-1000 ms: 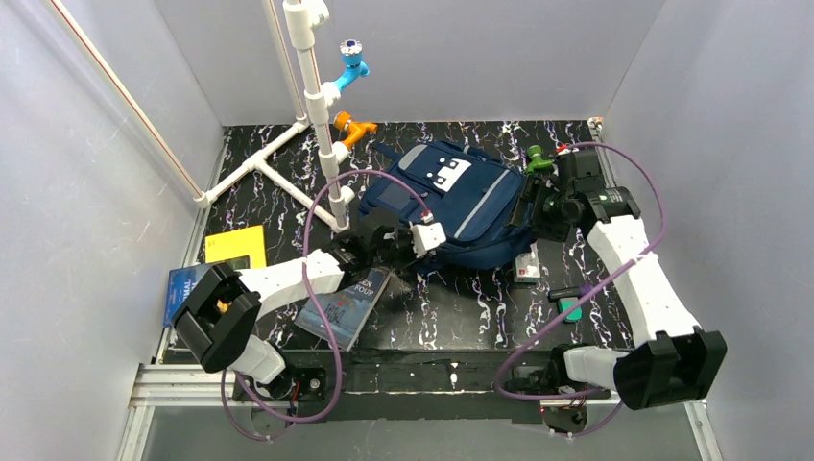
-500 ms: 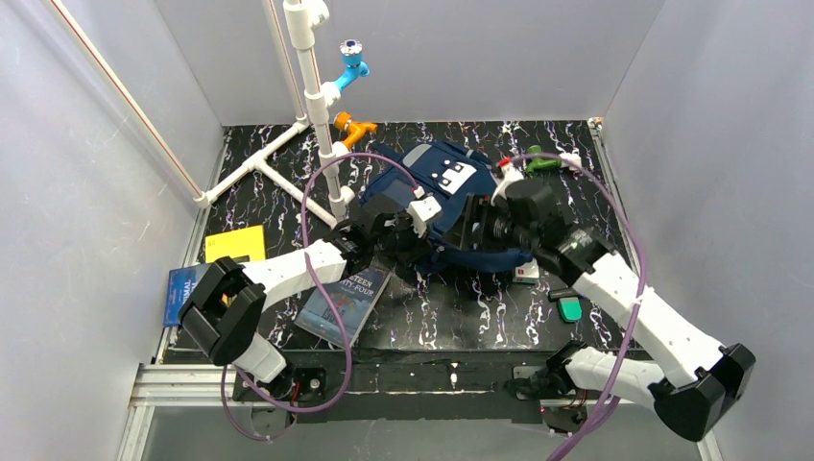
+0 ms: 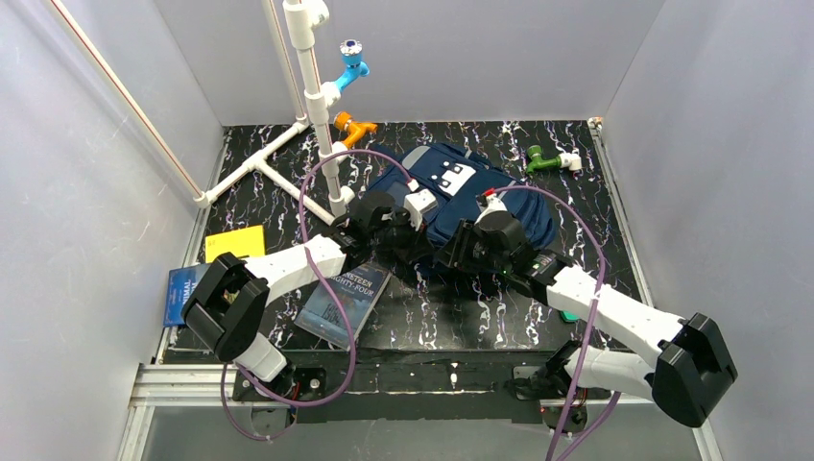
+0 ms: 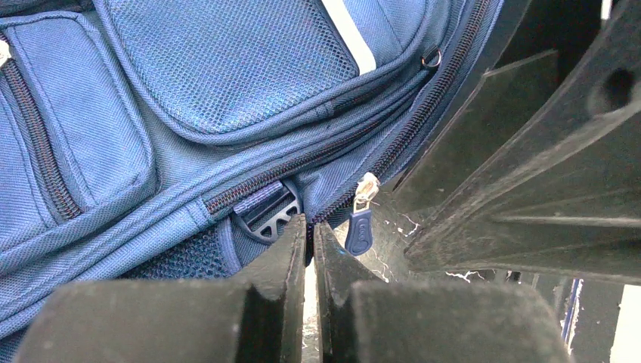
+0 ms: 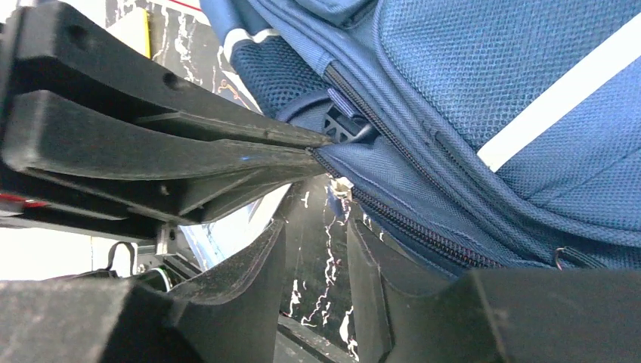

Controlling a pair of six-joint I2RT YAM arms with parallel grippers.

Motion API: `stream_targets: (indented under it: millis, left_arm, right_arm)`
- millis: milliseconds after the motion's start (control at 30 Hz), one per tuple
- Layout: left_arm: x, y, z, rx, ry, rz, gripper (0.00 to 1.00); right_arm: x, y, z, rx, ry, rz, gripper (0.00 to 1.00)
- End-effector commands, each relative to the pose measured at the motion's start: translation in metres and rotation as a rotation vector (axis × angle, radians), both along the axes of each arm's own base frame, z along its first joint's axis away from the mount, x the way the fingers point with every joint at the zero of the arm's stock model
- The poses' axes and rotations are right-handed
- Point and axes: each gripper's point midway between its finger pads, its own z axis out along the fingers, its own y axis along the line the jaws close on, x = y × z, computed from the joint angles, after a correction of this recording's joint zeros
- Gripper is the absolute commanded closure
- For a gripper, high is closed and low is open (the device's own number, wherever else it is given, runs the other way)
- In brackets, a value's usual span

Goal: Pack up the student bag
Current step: Unzip the student bag at the center of the board.

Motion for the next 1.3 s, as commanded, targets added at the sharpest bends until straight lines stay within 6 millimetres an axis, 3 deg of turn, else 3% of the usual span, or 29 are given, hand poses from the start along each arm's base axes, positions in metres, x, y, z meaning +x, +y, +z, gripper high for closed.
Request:
stream_targets:
  millis: [0,100,233,400,600,733,867,1133,1267]
  left_arm:
    - [0.008,-0.014,0.045,-0.118,-0.053,-0.029,1.00]
    - [0.008,-0.014,0.046,-0.122,-0.052,-0.032,1.00]
    - [0.007,-0.014,0.048,-0.130,-0.043,-0.034,1.00]
    - [0.008,-0.013,0.045,-0.124,-0.043,-0.031,1.00]
    - [0.010,-0.011,0.046,-0.128,-0.037,-0.019,1.00]
    - [0.010,-0.012,0.044,-0.129,-0.027,-0.022,1.00]
    - [0.008,-0.013,0.045,-0.135,-0.020,-0.029,1.00]
    - [0.012,-0.010,0.041,-0.121,-0.025,-0.002,1.00]
    - [0.026,0.001,0.028,-0.065,-0.056,0.082,1.00]
  right_arm:
    - [0.008,0.003,0.002,0.010,-0.051,-0.032,0.56]
    - [0.008,0.006,-0.013,0.016,-0.029,-0.033,0.56]
    - [0.028,0.023,-0.009,0.096,-0.075,-0.062,0.56]
    - [0.032,0.018,-0.013,0.036,-0.053,-0.089,0.66]
    - [0.029,0.018,-0.025,0.081,0.001,-0.125,0.83]
    - [0.034,0.021,-0.020,0.132,0.003,-0.162,0.60]
    - [0.041,0.017,-0.021,0.092,0.004,-0.201,0.61]
    - [0.050,0.014,-0.019,0.070,-0.043,-0.221,0.87]
    - [0.050,0.010,-0.007,0.051,-0.023,-0.236,0.99]
